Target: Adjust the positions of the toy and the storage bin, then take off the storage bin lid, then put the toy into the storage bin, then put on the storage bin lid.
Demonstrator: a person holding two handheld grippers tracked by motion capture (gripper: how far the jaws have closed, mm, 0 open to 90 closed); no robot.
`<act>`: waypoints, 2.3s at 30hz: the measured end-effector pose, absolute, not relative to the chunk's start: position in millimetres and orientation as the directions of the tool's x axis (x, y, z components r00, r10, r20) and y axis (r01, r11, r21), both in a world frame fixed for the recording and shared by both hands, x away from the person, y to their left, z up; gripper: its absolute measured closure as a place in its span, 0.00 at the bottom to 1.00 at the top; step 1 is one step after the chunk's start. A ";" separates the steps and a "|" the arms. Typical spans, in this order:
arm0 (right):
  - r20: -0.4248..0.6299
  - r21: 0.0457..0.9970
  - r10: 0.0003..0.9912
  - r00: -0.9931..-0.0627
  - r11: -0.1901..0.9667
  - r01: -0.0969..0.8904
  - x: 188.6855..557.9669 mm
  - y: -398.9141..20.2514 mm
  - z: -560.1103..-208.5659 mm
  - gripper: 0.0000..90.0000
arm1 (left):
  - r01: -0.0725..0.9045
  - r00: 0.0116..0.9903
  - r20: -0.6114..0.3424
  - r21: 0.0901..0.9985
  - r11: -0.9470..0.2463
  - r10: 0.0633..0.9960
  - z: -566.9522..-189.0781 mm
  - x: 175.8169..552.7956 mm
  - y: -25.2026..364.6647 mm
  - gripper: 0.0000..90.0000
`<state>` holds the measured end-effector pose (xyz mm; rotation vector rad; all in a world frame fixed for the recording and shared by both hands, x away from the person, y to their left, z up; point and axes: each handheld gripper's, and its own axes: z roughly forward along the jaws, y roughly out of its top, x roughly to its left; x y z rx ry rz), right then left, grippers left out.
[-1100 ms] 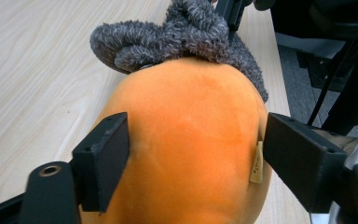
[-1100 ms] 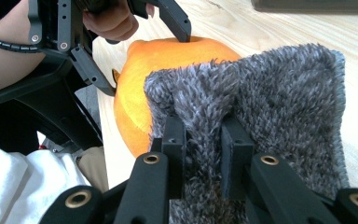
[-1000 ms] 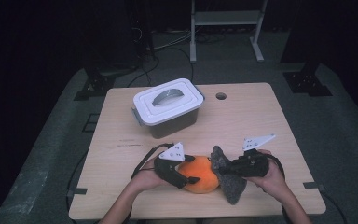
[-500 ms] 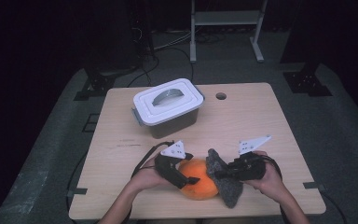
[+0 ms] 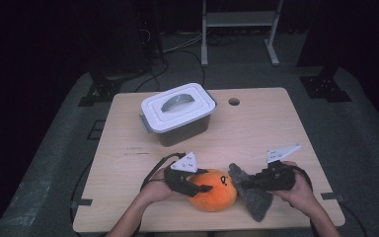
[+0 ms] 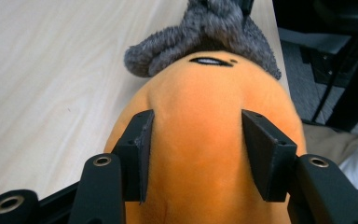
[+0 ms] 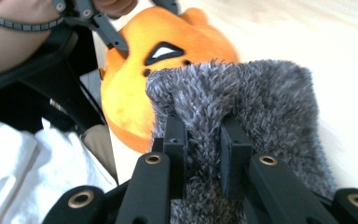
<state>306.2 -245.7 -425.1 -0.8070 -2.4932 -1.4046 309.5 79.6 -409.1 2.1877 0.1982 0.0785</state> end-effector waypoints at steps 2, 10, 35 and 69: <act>0.397 0.754 0.393 -0.829 0.376 0.539 305.3 -259.6 -422.1 0.84 | 0.098 0.982 0.014 0.818 -0.567 0.189 -406.9 308.3 79.0 0.53; 0.345 0.763 0.521 -0.781 0.329 0.556 295.7 -315.6 -405.9 0.84 | 0.088 0.966 0.060 0.840 -0.536 0.253 -409.0 308.6 78.1 0.53; 0.298 0.775 0.583 -0.756 0.315 0.548 312.9 -308.1 -427.4 0.50 | 0.097 0.948 0.056 0.887 -0.451 0.315 -391.0 315.9 103.5 0.18; 0.336 0.816 0.469 -0.817 0.289 0.501 304.5 -273.8 -423.1 0.46 | 0.097 0.857 0.083 0.943 -0.318 0.509 -361.0 352.3 178.2 0.11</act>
